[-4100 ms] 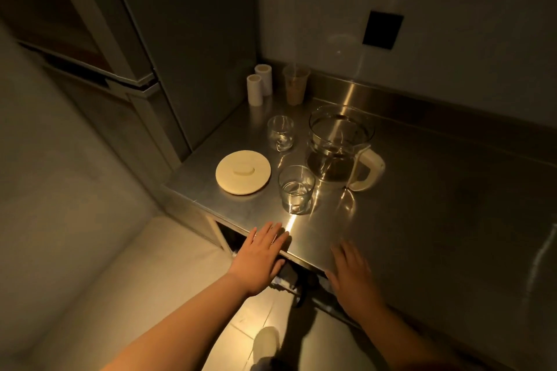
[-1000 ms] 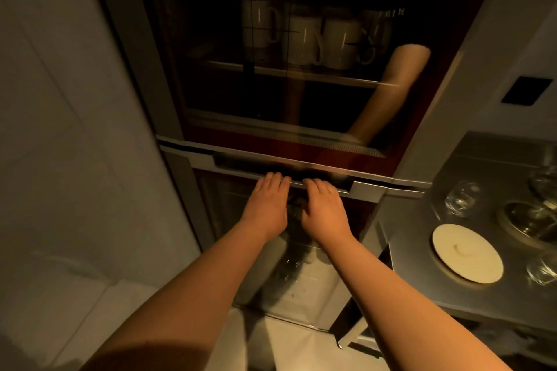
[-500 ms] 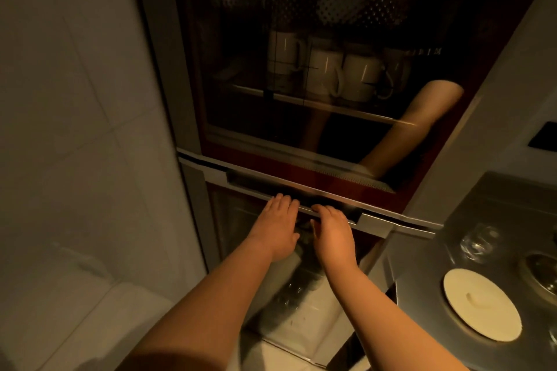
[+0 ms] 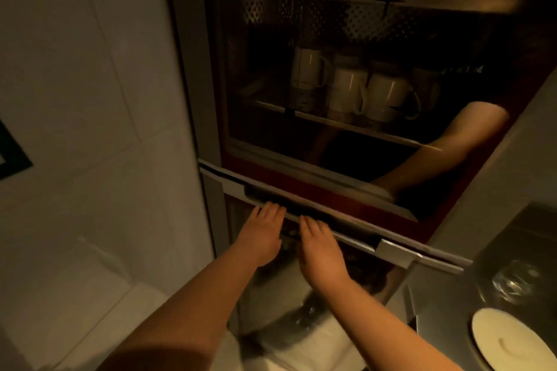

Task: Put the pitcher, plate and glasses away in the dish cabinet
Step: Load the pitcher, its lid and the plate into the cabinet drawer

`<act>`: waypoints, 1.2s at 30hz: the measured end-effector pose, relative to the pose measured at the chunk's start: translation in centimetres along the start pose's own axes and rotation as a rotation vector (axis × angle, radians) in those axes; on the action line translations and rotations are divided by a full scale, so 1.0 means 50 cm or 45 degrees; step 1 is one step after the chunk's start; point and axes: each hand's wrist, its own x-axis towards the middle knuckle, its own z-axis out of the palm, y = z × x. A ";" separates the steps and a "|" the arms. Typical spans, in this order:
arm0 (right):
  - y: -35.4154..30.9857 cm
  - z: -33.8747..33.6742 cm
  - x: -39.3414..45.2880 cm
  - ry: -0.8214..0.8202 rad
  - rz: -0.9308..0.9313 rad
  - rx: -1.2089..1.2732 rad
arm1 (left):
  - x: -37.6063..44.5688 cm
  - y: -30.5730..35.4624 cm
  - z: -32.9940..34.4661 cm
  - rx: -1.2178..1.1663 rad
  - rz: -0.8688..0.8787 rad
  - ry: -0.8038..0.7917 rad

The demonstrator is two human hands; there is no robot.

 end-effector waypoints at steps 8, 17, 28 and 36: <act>-0.057 0.044 0.053 0.118 0.057 0.125 | 0.006 -0.028 0.022 -0.079 -0.024 0.153; -0.049 0.053 0.055 0.209 0.135 0.234 | -0.002 -0.009 0.015 -0.093 -0.091 0.183; -0.072 0.044 -0.059 0.411 -0.139 0.384 | -0.162 0.037 0.040 0.115 -0.266 0.048; -0.102 0.010 -0.137 0.414 -0.187 0.365 | -0.290 0.039 0.014 0.145 -0.145 0.171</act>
